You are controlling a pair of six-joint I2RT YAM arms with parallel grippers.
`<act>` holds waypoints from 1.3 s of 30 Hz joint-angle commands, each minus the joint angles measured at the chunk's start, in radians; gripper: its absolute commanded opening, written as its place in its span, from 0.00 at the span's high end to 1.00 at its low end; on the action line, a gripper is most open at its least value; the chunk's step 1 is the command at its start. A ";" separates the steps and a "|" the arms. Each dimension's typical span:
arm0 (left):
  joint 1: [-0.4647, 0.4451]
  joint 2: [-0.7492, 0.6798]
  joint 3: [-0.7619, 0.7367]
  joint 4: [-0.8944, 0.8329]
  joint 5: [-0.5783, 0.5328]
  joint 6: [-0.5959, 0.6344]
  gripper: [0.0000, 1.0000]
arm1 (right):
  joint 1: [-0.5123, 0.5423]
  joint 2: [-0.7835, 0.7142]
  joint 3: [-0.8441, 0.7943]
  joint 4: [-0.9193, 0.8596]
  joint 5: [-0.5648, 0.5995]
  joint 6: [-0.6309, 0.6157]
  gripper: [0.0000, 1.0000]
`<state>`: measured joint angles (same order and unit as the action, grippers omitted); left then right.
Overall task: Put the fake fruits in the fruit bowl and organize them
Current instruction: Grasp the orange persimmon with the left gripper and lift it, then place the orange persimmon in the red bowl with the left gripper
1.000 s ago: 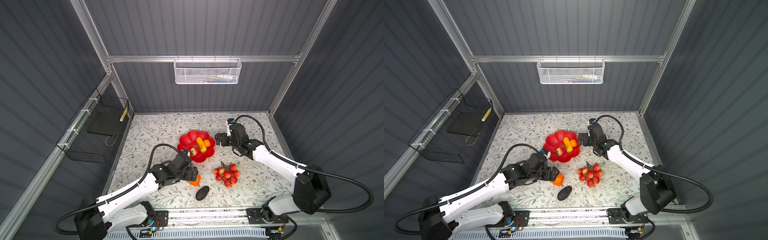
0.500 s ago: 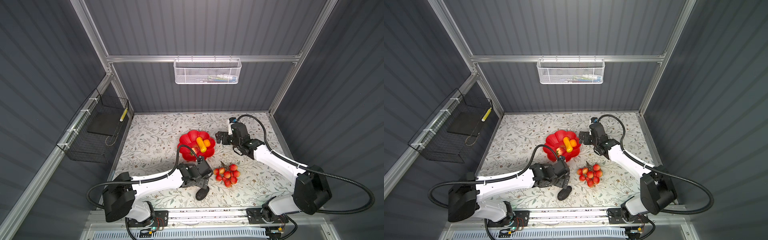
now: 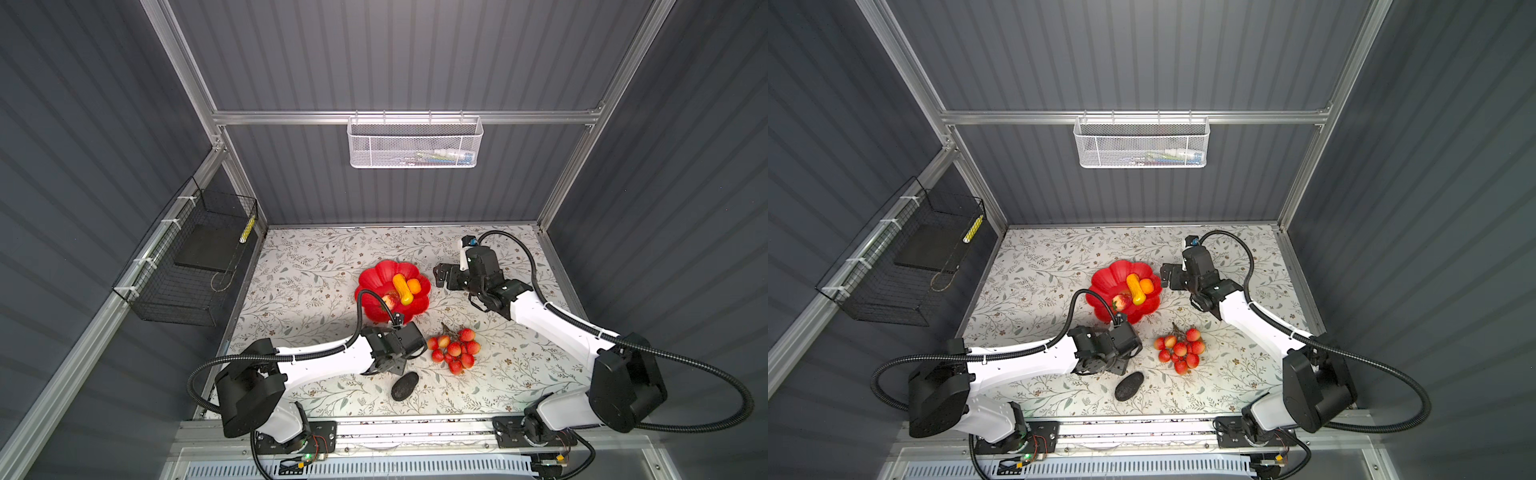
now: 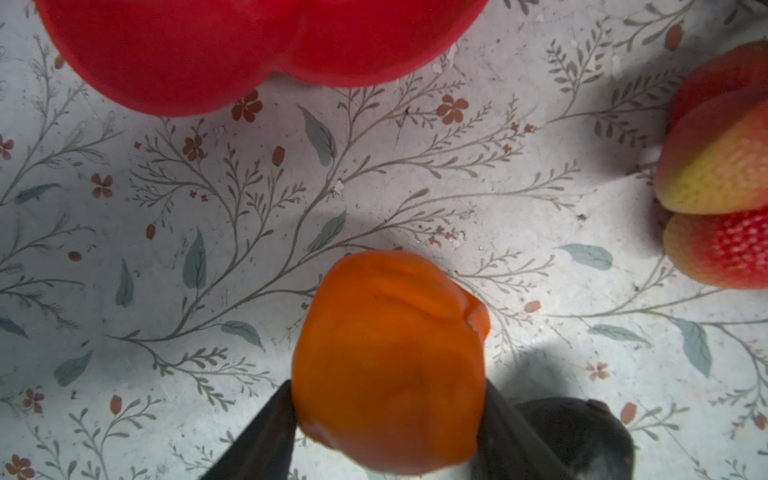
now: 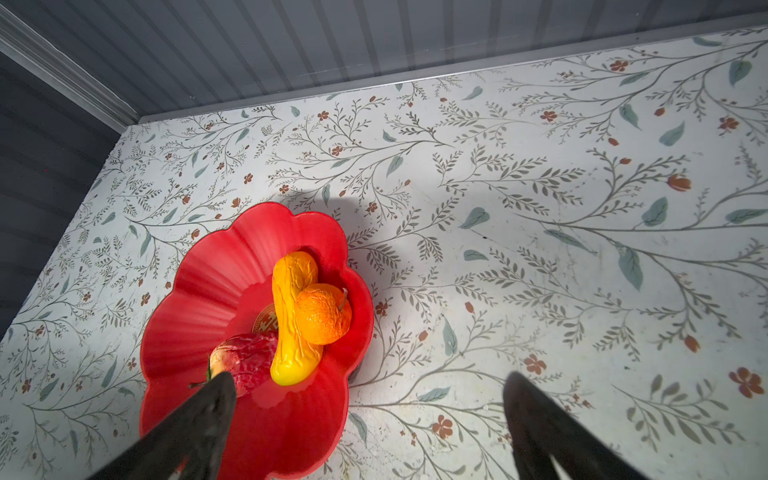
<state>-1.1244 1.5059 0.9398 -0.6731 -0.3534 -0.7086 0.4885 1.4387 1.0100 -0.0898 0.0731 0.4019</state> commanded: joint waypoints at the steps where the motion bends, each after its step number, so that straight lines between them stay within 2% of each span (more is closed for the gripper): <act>1: -0.002 -0.003 -0.001 -0.027 -0.020 -0.008 0.45 | -0.006 -0.003 0.001 0.017 -0.016 0.005 0.01; 5: -0.001 -0.069 -0.015 -0.053 -0.056 -0.024 0.50 | -0.008 -0.004 0.002 0.015 -0.019 0.006 0.01; 9: 0.023 -0.244 -0.024 -0.031 -0.088 0.017 0.48 | -0.008 -0.018 -0.003 0.012 -0.014 0.003 0.01; 12: 0.158 -0.370 -0.028 0.047 -0.008 0.114 0.47 | -0.010 -0.033 -0.005 0.005 -0.011 -0.004 0.01; 15: 0.312 -0.398 0.002 0.139 0.068 0.233 0.45 | -0.014 -0.048 -0.007 -0.010 -0.009 -0.012 0.01; 19: 0.480 -0.259 0.110 0.225 0.204 0.344 0.45 | -0.016 -0.086 -0.019 -0.036 -0.008 -0.018 0.01; 22: 0.547 -0.118 0.190 0.293 0.320 0.380 0.45 | -0.015 -0.135 -0.051 -0.050 -0.008 -0.018 0.01; 29: 0.618 0.158 0.335 0.362 0.439 0.386 0.45 | -0.016 -0.246 -0.136 -0.096 -0.006 -0.011 0.01; 39: 0.647 0.354 0.400 0.440 0.460 0.337 0.43 | -0.020 -0.307 -0.172 -0.126 0.004 -0.018 0.01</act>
<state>-0.4877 1.8339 1.2980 -0.2661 0.0811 -0.3523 0.4736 1.1423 0.8413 -0.1963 0.0727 0.3927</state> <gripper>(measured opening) 0.565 0.989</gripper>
